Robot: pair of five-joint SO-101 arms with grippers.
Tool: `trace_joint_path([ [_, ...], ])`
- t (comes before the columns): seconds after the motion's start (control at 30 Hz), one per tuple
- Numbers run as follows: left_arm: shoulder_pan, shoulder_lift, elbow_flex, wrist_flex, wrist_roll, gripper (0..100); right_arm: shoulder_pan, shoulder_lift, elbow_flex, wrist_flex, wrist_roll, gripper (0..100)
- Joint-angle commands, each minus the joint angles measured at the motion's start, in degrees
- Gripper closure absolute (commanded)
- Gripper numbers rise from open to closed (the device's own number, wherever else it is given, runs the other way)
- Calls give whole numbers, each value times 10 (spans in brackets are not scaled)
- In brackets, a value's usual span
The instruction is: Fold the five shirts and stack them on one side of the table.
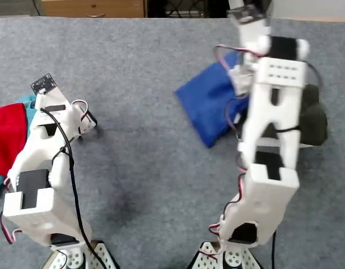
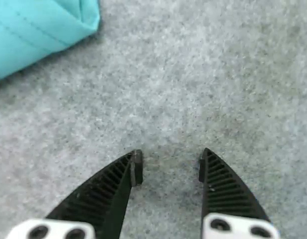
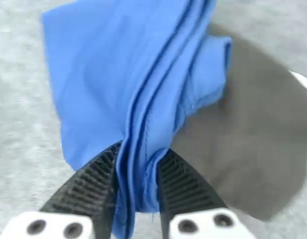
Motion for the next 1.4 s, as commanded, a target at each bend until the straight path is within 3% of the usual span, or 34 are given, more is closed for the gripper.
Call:
trace_joint_path([
  [0.0, -9, -17, -3, -6, 4, 787, 62, -6, -34, -2, 15, 985],
  [0.37, -9, -17, -3, -5, 4, 787, 204, 34, -27, -72, 75, 984],
  [0.9, -9, -17, -1, -6, 3, 787, 254, 66, -38, -58, 93, 980],
  [0.97, -7, -17, -1, -6, 3, 787, 254, 66, -38, -55, 87, 926],
  [1.17, -4, -24, -16, 0, -34, 788, 251, 54, -55, -25, 72, 599],
  [1.23, -31, -48, -52, 51, -40, 788, 246, 45, -70, -3, 71, 570],
  [1.37, -130, -128, -151, 178, -69, 786, 241, 23, -79, 4, 71, 615],
])
